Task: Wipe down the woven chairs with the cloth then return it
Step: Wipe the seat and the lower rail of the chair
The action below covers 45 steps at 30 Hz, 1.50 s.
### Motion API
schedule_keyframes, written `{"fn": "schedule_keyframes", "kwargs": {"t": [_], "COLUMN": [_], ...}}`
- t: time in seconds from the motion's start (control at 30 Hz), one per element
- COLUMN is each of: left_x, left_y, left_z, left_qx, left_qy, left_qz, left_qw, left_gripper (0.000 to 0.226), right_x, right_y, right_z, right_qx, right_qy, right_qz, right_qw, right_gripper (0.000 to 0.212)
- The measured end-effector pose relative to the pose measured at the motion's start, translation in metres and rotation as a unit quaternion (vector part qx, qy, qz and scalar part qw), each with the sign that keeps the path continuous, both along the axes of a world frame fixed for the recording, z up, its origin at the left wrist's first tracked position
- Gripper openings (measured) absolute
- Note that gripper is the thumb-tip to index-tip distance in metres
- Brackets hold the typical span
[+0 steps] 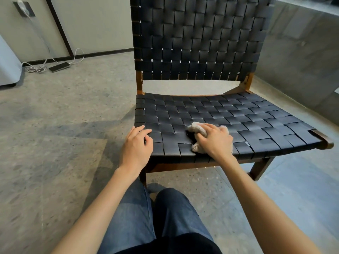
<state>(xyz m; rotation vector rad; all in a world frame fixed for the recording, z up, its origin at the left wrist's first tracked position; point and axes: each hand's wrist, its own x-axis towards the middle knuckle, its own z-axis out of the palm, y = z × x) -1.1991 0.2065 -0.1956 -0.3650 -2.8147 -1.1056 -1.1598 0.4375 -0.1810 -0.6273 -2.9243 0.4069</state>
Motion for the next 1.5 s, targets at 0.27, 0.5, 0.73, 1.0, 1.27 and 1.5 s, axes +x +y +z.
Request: {"fn": "schedule_keyframes", "kwargs": {"t": [0.27, 0.5, 0.73, 1.0, 1.27, 1.5], "left_x": [-0.001, 0.001, 0.005, 0.007, 0.004, -0.013], "left_y": [0.000, -0.002, 0.000, 0.018, 0.066, 0.147], "left_z": [-0.002, 0.002, 0.010, 0.016, 0.020, 0.016], "left_qx": [0.085, 0.014, -0.162, -0.267, -0.278, -0.219], "left_qy": [-0.002, 0.012, 0.084, 0.064, 0.059, -0.034], "left_qz": [0.032, 0.012, -0.081, -0.102, -0.126, -0.213], "left_qw": [0.996, 1.000, 0.980, 0.956, 0.950, 0.952], "left_gripper": [0.035, 0.033, 0.036, 0.041, 0.047, 0.048], "right_x": [-0.011, 0.015, 0.051, 0.004, -0.001, 0.023], "right_y": [-0.110, -0.081, 0.024, -0.026, -0.009, 0.107], "right_z": [0.002, -0.001, -0.002, 0.000, -0.005, -0.005], "right_qx": [-0.025, 0.053, 0.062, -0.003, 0.014, 0.077], "right_qy": [0.055, 0.066, 0.044, 0.018, 0.032, -0.004], "right_qz": [0.128, 0.136, -0.043, 0.091, 0.063, -0.042], "right_qw": [0.990, 0.987, 0.996, 0.996, 0.997, 0.996], "right_gripper": [0.041, 0.036, 0.032, 0.035, 0.033, 0.028]}}
